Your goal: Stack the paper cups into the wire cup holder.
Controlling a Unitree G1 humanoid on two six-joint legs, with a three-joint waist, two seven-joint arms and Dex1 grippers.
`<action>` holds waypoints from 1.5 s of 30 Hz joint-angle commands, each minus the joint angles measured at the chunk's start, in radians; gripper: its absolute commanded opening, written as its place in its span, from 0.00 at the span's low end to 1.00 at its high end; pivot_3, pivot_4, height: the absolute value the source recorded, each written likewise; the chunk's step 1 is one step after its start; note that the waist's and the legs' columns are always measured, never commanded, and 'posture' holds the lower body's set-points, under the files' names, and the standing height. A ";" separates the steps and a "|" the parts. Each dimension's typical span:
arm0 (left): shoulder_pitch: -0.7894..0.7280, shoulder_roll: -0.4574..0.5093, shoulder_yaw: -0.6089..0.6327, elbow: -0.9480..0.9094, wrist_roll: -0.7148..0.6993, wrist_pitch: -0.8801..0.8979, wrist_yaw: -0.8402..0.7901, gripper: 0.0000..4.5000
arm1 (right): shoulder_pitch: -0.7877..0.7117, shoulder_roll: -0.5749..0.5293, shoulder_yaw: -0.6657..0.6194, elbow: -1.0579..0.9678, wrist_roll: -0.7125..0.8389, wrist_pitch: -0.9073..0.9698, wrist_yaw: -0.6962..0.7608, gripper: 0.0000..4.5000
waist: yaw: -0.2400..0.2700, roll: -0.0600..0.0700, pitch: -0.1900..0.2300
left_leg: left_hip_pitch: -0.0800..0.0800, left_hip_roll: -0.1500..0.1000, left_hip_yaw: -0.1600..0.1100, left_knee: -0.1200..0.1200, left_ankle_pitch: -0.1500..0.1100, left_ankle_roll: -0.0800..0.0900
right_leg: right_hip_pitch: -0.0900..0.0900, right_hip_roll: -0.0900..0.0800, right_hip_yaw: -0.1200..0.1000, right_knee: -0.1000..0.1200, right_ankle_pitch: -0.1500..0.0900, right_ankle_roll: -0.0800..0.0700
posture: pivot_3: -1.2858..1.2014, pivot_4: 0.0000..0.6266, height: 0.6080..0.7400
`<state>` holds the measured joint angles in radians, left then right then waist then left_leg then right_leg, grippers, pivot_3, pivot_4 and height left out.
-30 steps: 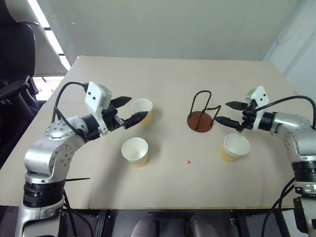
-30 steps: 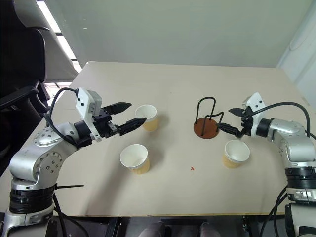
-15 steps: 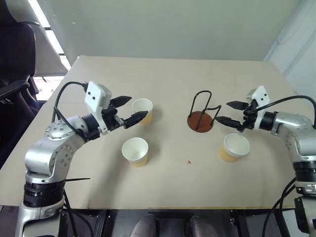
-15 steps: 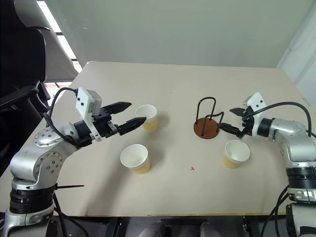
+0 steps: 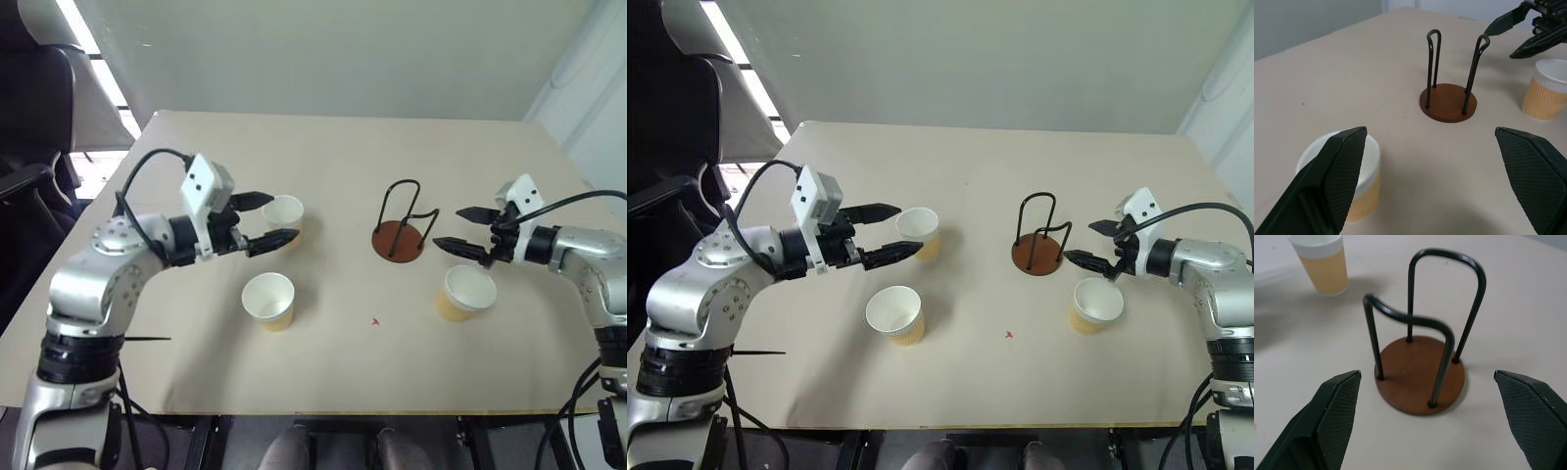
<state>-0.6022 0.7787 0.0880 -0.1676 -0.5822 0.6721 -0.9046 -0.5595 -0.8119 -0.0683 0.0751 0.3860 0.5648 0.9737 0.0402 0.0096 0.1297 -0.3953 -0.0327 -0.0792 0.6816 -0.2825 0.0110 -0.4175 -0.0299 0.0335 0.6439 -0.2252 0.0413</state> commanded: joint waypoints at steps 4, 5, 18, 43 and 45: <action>-0.078 0.007 -0.014 0.035 -0.007 -0.023 -0.090 1.00 | -0.013 -0.013 -0.027 -0.014 -0.005 -0.008 -0.013 1.00 | 0.000 0.000 0.000 | 0.000 0.000 0.000 0.000 0.000 0.000 | 0.000 0.000 0.000 0.000 0.000 0.000 | 0.52 0.24 1.00; -0.091 0.008 -0.018 0.047 -0.005 -0.025 -0.103 1.00 | -0.018 -0.009 -0.019 -0.003 -0.012 -0.013 -0.016 1.00 | 0.000 0.000 0.000 | 0.000 0.000 -0.001 0.000 0.000 0.000 | 0.000 0.000 0.000 0.000 0.000 0.000 | 0.52 0.24 1.00; -0.150 0.001 -0.029 0.075 -0.005 -0.019 -0.179 1.00 | -0.133 0.064 0.055 0.150 -0.096 -0.095 -0.008 1.00 | -0.003 0.000 0.000 | -0.001 0.000 -0.001 0.000 0.000 0.000 | -0.001 0.000 -0.001 0.000 0.000 0.000 | 0.52 0.24 1.00; -0.110 0.019 -0.016 0.062 0.001 -0.024 -0.216 1.00 | -0.173 0.108 0.062 0.175 -0.121 -0.114 0.051 0.02 | -0.003 0.000 0.000 | -0.004 0.000 -0.003 -0.001 0.000 0.000 | -0.001 0.000 -0.002 0.000 0.000 0.000 | 0.52 0.24 1.00; -0.106 0.022 -0.013 0.059 -0.005 -0.020 -0.224 1.00 | -0.159 0.095 0.056 0.129 -0.108 -0.092 0.063 0.00 | -0.003 0.000 0.000 | -0.004 0.000 -0.003 -0.001 0.000 0.000 | -0.001 0.000 -0.002 0.000 0.000 0.000 | 0.52 0.24 1.00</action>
<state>-0.7092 0.7844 0.0490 -0.0796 -0.5677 0.6544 -1.1154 -0.7217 -0.6943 0.0217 0.2787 0.2465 0.4589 1.0187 0.0373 0.0096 0.1297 -0.3994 -0.0325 -0.0823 0.6807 -0.2824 0.0113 -0.4184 -0.0298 0.0311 0.6434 -0.2252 0.0414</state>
